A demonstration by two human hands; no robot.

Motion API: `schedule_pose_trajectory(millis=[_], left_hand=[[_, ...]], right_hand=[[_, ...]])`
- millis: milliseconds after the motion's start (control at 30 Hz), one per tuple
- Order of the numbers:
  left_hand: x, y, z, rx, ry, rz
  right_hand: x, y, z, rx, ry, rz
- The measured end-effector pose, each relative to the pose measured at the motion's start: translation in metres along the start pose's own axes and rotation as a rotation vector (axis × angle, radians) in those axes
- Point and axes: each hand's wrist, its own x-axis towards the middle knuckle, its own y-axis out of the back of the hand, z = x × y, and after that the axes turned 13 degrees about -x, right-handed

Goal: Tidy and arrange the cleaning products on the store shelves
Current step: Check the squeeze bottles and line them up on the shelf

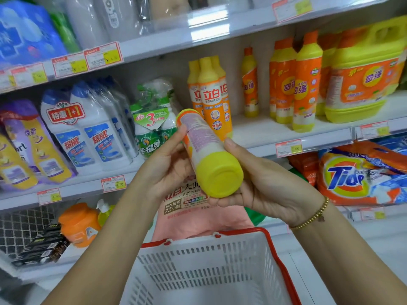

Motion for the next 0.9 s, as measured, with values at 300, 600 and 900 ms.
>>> schedule_pose_trajectory(millis=[300,600,900], left_hand=[[0.031,-0.027,-0.022,0.458,-0.136,-0.075],[0.117,-0.091,-0.060,0.662,-0.635,-0.243],[0.215,-0.104,-0.084,0.786,-0.594,-0.292]], right_hand=[[-0.010,0.062,0.003,-0.006,-0.035,0.069],[0.003,0.169,-0.012,-0.809,0.355,0.956],[0.047,0.235,0.009,-1.127,0.490,1.291]])
